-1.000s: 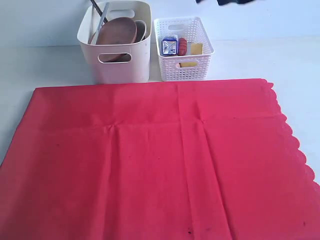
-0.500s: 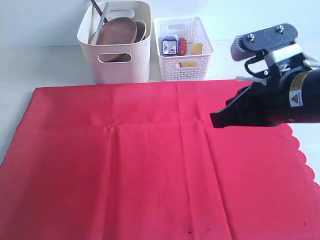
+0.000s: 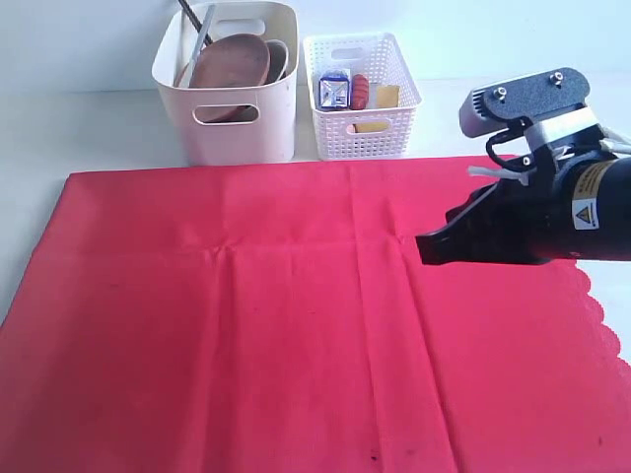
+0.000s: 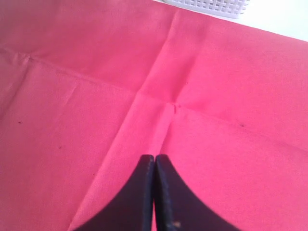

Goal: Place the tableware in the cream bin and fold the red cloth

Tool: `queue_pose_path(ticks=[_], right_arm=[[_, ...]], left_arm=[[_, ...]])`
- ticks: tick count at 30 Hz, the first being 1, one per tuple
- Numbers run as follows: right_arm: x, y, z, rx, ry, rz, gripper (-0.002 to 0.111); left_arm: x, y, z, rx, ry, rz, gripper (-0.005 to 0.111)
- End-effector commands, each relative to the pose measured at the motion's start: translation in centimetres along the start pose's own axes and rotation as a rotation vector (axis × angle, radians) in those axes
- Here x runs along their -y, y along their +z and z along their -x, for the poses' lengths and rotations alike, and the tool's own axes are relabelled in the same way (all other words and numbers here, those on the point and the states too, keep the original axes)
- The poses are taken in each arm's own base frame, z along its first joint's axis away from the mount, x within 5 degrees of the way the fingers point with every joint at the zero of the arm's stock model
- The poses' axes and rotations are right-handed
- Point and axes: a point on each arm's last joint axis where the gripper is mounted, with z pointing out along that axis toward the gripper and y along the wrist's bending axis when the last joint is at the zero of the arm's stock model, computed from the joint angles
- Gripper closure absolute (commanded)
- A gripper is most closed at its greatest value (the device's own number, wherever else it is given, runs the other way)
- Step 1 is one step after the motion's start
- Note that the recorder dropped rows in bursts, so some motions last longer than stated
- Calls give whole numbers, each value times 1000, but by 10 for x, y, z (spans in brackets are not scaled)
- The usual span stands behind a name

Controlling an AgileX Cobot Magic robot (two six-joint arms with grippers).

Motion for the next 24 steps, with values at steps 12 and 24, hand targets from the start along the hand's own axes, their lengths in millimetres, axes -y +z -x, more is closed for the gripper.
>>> queue_pose_path(ticks=[12, 24], right_arm=[[0, -1, 3, 36, 5, 12, 108], [-1, -1, 2, 34, 47, 22, 108]], left_arm=[[0, -3, 22, 233, -464, -53, 107], [0, 51, -8, -309, -346, 44, 107]])
